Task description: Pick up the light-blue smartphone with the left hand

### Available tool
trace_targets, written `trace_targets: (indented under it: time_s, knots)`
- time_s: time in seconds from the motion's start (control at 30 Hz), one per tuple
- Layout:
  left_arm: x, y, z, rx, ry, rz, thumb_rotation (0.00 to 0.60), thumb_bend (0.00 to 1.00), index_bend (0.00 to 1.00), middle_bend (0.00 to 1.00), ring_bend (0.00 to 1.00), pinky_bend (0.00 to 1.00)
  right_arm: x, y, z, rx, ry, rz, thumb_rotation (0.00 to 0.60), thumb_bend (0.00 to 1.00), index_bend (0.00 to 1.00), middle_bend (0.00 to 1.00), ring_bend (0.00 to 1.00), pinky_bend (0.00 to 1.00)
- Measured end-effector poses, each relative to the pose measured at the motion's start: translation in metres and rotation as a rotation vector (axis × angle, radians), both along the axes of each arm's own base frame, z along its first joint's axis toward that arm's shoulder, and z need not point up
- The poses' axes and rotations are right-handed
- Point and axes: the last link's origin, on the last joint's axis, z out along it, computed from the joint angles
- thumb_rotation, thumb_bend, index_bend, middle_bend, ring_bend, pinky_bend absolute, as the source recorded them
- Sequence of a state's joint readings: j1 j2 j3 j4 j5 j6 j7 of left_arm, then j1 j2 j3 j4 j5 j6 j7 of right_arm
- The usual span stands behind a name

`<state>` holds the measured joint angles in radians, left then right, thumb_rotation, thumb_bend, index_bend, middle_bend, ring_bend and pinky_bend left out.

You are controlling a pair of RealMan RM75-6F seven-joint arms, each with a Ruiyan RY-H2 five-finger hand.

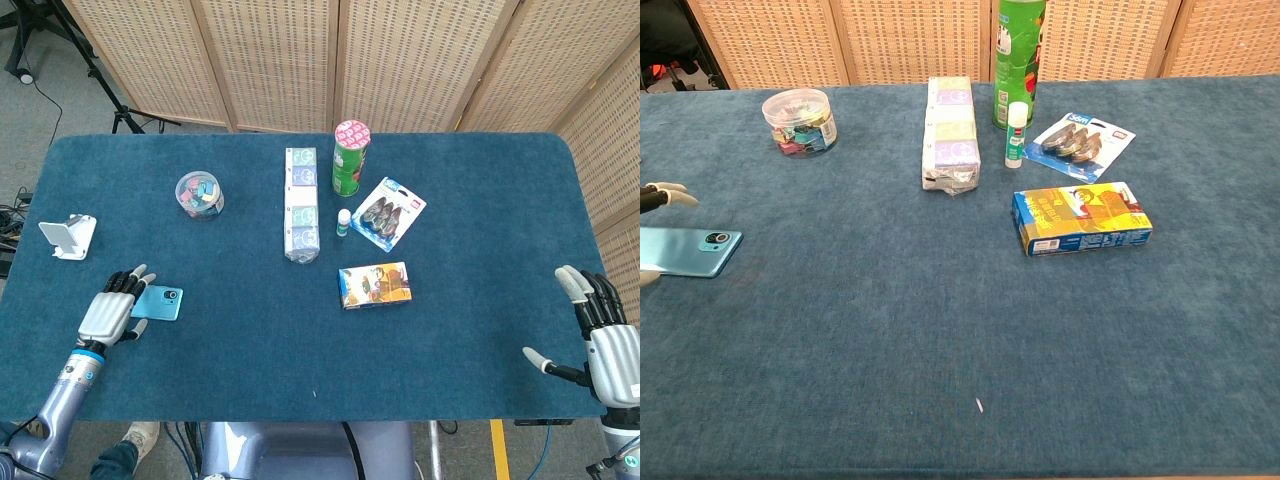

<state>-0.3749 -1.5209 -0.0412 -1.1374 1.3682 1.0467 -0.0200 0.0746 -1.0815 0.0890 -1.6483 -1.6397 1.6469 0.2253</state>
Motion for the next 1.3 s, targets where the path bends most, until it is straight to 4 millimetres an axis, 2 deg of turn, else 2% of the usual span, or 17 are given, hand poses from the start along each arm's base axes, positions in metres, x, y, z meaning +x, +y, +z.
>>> trace_targets:
  time_s: [0.8, 1.1, 1.3]
  knots:
    - [-0.006, 0.007, -0.009, -0.015, 0.024, 0.042, 0.600, 0.44, 0.16, 0.05, 0.02, 0.06, -0.001, 0.000, 0.003, 0.003, -0.015, -0.004, 0.600, 0.00, 0.03, 0.00, 0.00, 0.00]
    - [-0.006, 0.008, -0.011, -0.002, 0.043, 0.042, 0.600, 0.66, 0.20, 0.06, 0.06, 0.14, -0.001, 0.001, 0.003, 0.008, -0.018, 0.000, 0.600, 0.00, 0.03, 0.00, 0.00, 0.00]
    - [-0.005, 0.008, -0.010, 0.014, 0.047, 0.033, 0.600, 0.79, 0.27, 0.12, 0.12, 0.20, -0.001, 0.001, 0.003, 0.009, -0.020, 0.002, 0.600, 0.00, 0.03, 0.00, 0.00, 0.00]
